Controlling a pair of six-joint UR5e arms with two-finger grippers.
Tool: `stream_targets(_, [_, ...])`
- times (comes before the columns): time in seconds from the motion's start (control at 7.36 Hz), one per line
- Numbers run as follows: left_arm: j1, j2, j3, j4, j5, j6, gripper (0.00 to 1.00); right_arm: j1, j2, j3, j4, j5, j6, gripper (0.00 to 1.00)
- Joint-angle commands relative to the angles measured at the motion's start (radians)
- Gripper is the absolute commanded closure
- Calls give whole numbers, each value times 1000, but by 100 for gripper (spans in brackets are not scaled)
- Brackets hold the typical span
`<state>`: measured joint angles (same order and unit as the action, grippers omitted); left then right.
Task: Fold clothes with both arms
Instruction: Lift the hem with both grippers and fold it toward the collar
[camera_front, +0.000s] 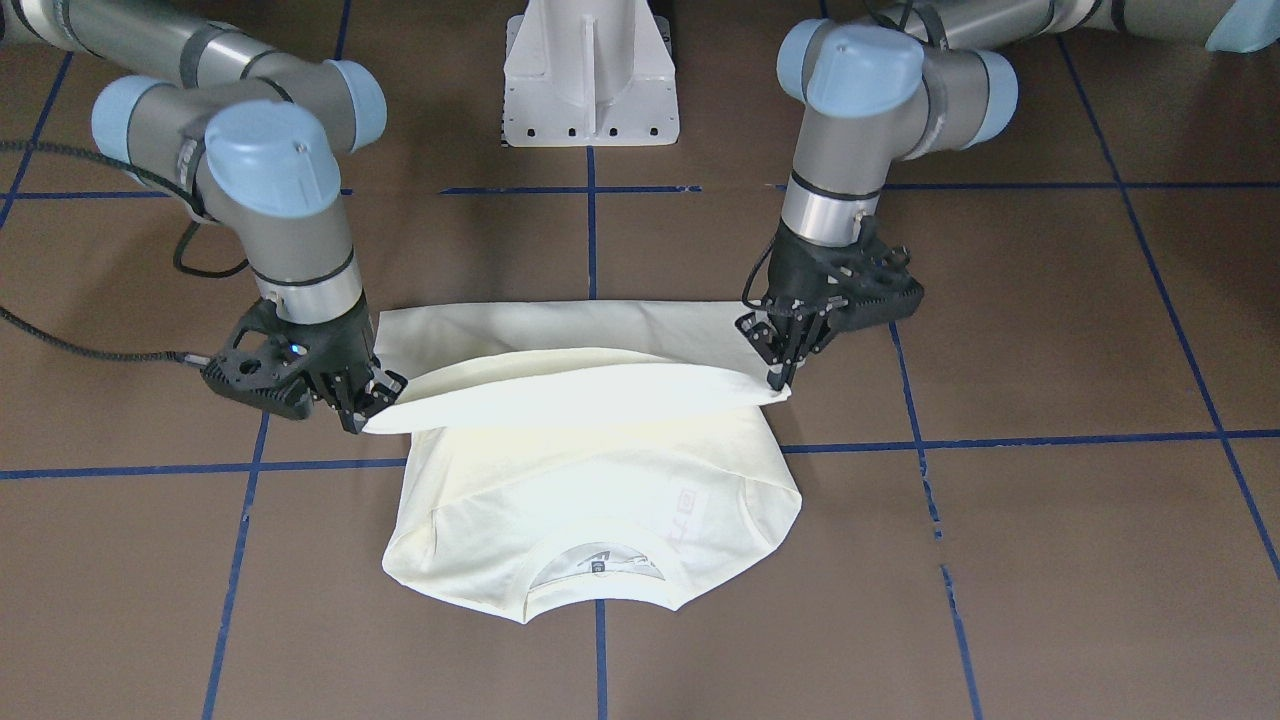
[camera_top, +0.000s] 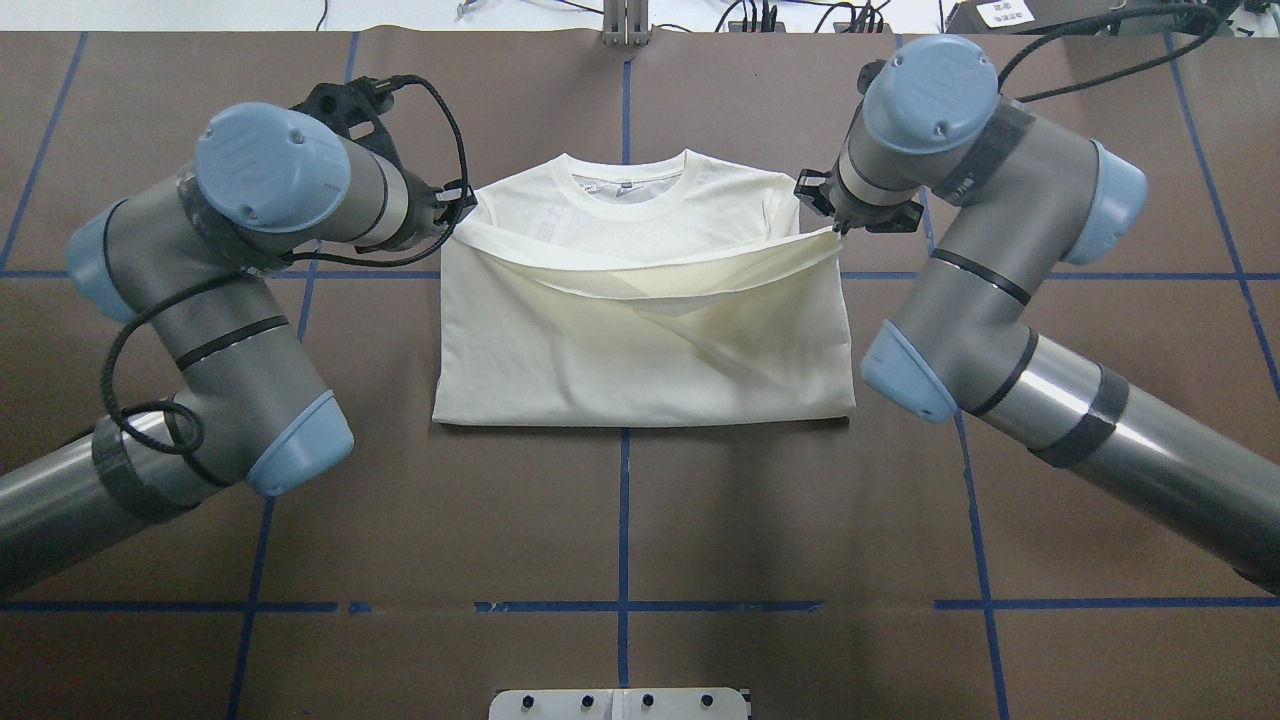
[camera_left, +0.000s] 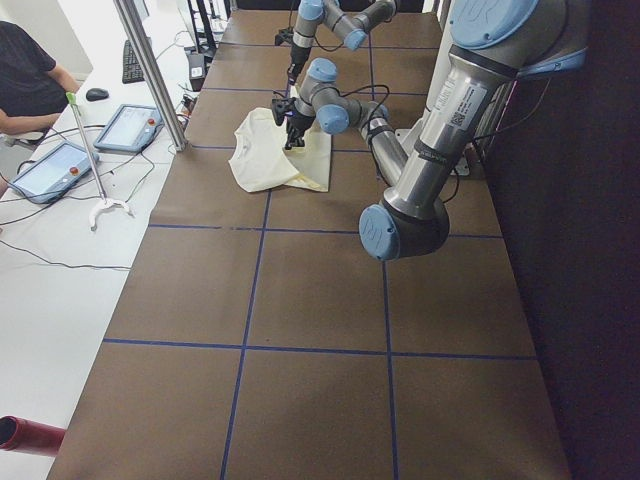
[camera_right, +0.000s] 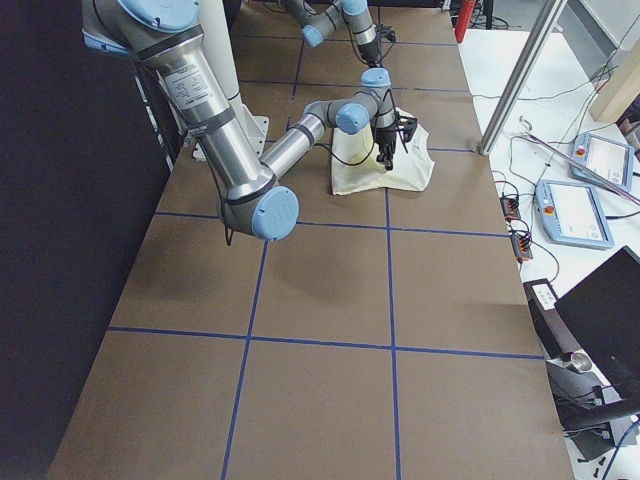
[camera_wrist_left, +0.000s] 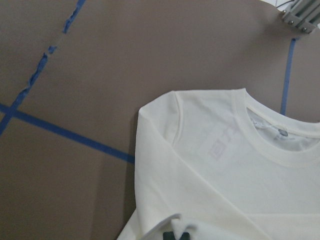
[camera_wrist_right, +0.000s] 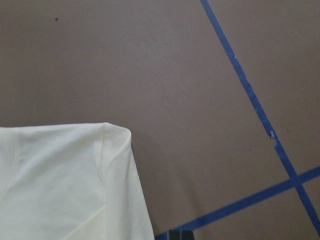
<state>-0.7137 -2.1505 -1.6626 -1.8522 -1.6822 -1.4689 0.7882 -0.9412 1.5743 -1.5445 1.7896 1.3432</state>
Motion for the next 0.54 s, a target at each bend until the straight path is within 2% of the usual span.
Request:
stream_targets(0.0, [-42,-55,235,-183,4,48,100,46,97,-280,181,1,-50,100])
stream_targets(0.14, [-52,-83,309,-221,6,59,100,49,129,-360,229,-1,-55,100])
stream_targets(0.27, [-50,-100,345,-240,25,62,95,51,157,-396,239,-9,-56,88])
stream_targets(0.41, [-53,-100,339,-239,32,125,53,42,174,-421,269,-21,-39,1])
